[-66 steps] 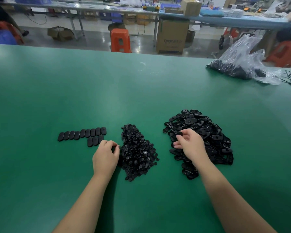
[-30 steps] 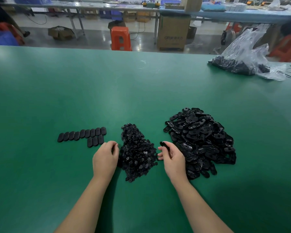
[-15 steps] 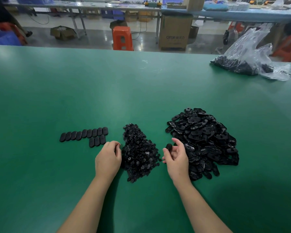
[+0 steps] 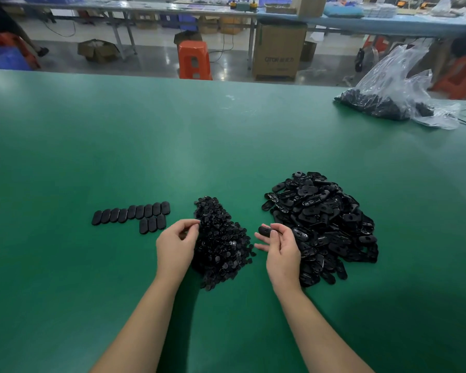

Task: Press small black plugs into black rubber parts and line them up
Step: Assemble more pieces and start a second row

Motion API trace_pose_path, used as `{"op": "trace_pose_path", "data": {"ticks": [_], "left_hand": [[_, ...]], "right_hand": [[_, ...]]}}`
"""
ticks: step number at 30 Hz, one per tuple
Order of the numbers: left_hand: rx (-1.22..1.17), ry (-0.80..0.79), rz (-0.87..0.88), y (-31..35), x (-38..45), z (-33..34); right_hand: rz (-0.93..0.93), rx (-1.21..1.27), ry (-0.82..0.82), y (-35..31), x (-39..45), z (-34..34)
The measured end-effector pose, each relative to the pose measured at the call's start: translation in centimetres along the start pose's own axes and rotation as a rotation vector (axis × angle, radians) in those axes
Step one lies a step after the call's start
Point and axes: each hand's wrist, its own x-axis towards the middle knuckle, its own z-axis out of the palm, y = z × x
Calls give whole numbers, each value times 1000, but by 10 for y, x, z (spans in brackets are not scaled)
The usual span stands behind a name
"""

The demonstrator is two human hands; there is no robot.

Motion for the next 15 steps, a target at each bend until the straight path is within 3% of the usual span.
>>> {"op": "trace_pose_path", "data": {"ticks": [6,15], "left_hand": [[-163,-173,-68,41,-20,50],[5,-305,-45,65,-38,91]], "right_hand": [[-28,-4,45,2,-1,2],[-54,-209,80,3,3,-1]]}}
